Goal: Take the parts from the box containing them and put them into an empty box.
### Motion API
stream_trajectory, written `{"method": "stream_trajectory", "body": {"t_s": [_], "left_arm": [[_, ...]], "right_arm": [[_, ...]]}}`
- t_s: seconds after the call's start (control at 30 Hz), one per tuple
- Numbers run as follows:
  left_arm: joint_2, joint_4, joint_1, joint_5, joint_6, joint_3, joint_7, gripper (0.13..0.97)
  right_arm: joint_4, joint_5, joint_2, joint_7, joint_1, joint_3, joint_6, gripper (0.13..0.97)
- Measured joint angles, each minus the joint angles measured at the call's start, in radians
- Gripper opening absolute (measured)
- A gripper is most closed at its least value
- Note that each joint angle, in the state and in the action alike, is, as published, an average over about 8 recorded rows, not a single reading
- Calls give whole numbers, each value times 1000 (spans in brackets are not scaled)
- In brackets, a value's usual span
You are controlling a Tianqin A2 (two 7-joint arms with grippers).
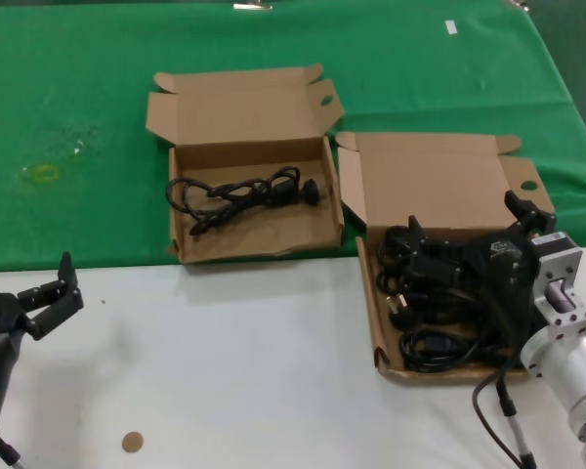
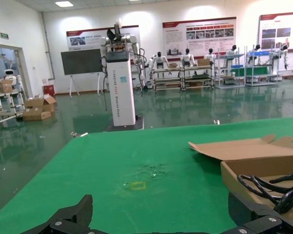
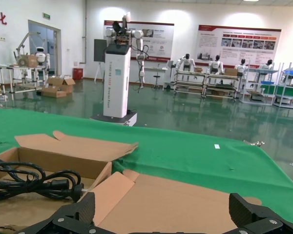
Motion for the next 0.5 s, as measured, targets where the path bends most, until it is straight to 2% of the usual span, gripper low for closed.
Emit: {"method": "stream_trajectory", "body": {"t_s": [0.5], "left_arm": [[0,0,0,0,0,0,0,966]], "right_arm": [[0,0,0,0,0,0,0,966]]}}
